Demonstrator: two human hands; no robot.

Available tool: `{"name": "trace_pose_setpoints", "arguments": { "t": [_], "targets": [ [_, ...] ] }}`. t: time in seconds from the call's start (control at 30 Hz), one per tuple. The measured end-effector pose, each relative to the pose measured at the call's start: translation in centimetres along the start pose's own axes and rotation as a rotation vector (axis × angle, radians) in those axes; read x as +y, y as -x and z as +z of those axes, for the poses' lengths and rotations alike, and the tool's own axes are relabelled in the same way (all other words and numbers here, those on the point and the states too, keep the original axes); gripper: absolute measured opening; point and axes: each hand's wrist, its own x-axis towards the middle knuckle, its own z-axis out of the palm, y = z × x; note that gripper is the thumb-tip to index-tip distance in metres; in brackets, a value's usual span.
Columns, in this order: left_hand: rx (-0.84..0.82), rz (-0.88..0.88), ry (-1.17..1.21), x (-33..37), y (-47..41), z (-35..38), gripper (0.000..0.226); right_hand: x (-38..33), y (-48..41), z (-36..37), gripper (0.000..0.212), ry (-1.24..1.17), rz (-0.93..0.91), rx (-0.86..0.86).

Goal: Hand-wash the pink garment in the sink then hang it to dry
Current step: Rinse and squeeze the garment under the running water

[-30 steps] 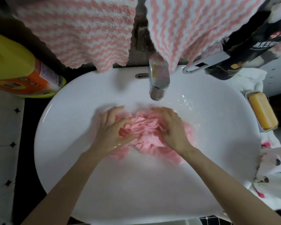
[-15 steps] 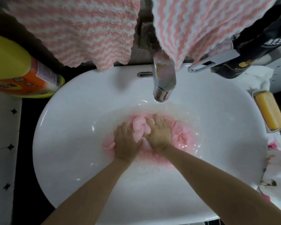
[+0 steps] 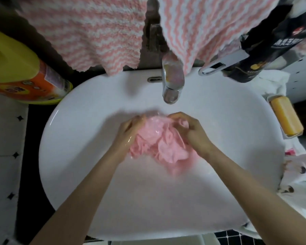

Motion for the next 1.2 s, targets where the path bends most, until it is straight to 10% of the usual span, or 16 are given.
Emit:
{"name": "trace_pose_setpoints", "arguments": {
  "t": [0.13,0.27,0.4,0.7,0.9,1.0,1.1,1.2],
  "targets": [
    [-0.135,0.256,-0.176,-1.8,2.2,-0.2,0.008,1.2,4.0,-1.6,0.035,0.553,-0.121,-0.128],
    [-0.116,0.386,-0.752,-7.9,2.5,0.6,0.096,4.6,4.9,0.3,0.058,0.686,-0.170,0.140],
    [-0.024,0.455,-1.153,-11.6,2.3,2.9,0.098,8.4,2.6,4.1,0.071,0.995,-0.219,0.031],
    [0.363,0.676,-0.996,-12.9,-1.4,4.8,0.023,10.2,-2.3,5.5,0.033,0.947,-0.528,0.394],
    [0.034,0.302,-0.964,-8.2,-4.6,3.4,0.044,5.2,-5.5,5.4,0.030,0.891,-0.137,0.265],
    [-0.182,0.139,-0.543,-4.3,-4.2,1.6,0.054,2.6,-5.3,3.7,0.037,0.416,0.141,0.163],
    [-0.219,0.324,-0.239,-1.1,-1.0,-0.8,0.059,0.1,-1.7,1.4,0.007,-0.029,-0.109,0.141],
    [-0.127,0.438,-0.292,-1.4,1.9,-2.0,0.045,-0.1,3.1,0.3,0.050,-0.014,-0.275,0.020]
  ]
}}
